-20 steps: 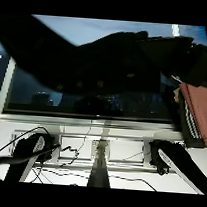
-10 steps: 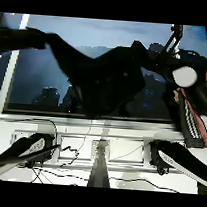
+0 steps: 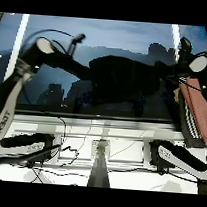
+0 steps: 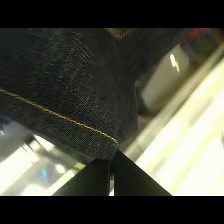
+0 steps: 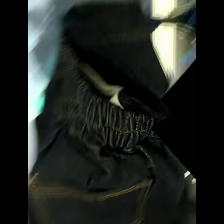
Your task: Fold the clothes and pants, and hang the long-sleeved shirts on hangers.
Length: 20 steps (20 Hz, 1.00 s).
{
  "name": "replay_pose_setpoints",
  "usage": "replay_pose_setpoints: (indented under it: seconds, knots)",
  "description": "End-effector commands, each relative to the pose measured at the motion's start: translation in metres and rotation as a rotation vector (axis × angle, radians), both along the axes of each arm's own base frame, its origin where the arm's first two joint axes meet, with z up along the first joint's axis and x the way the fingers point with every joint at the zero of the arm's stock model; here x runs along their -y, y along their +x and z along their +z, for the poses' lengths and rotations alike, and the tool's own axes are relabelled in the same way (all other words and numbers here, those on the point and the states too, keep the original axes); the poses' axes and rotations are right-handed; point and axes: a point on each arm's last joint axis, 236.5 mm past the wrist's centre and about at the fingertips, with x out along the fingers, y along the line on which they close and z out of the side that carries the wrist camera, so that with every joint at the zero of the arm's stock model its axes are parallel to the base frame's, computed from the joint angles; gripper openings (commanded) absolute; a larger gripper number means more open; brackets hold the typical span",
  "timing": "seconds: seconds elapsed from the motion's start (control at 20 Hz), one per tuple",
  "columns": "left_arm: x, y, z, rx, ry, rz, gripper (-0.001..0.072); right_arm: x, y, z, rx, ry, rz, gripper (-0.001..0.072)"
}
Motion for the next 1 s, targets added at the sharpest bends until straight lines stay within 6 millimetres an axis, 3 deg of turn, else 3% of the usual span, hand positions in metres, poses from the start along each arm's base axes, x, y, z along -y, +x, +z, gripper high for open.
replay_pose_setpoints:
  seconds: [0.0,0.05,0.1,0.15,0.2,0.35,0.55,0.6,0.75,0.9,0.95]
  knots:
    - [0.041,-0.038,-0.041,-0.114,0.041,-0.106,0.0017,0.061,-0.049,-0.019,-0.184,-0.123,0.089,0.0035]
    - [0.052,-0.042,-0.055,-0.121,0.053,-0.121,0.0046,0.072,-0.044,-0.018,-0.161,-0.136,0.059,0.0036]
    - [0.059,-0.047,-0.066,-0.132,0.064,-0.133,0.0287,0.081,-0.035,-0.017,-0.126,-0.140,0.027,0.0094]
    - [0.063,-0.053,-0.076,-0.153,0.076,-0.148,0.0707,0.087,-0.030,-0.016,-0.102,-0.146,0.006,0.0330]
    - [0.064,-0.056,-0.081,-0.171,0.084,-0.148,0.0698,0.091,-0.026,-0.015,-0.085,-0.151,-0.006,0.0559]
    - [0.048,-0.034,-0.084,-0.156,0.091,-0.089,0.0696,0.099,-0.019,-0.014,-0.053,-0.183,-0.014,0.0572]
    - [0.003,0.042,-0.088,-0.139,0.069,0.221,0.0696,0.101,-0.010,-0.011,-0.014,-0.192,-0.025,0.0568]
    - [-0.002,0.052,-0.090,-0.154,0.046,0.270,0.0696,0.102,-0.008,-0.011,-0.006,-0.194,-0.027,0.0568]
    - [0.004,0.055,-0.107,-0.239,-0.011,0.304,0.0697,0.103,-0.003,-0.009,0.017,-0.196,-0.033,0.0568]
    - [0.029,0.040,-0.125,-0.313,-0.040,0.283,0.0694,0.099,0.000,-0.008,0.027,-0.177,-0.038,0.0567]
    - [0.037,0.036,-0.130,-0.328,-0.048,0.280,0.0662,0.097,0.001,-0.007,0.030,-0.169,-0.038,0.0567]
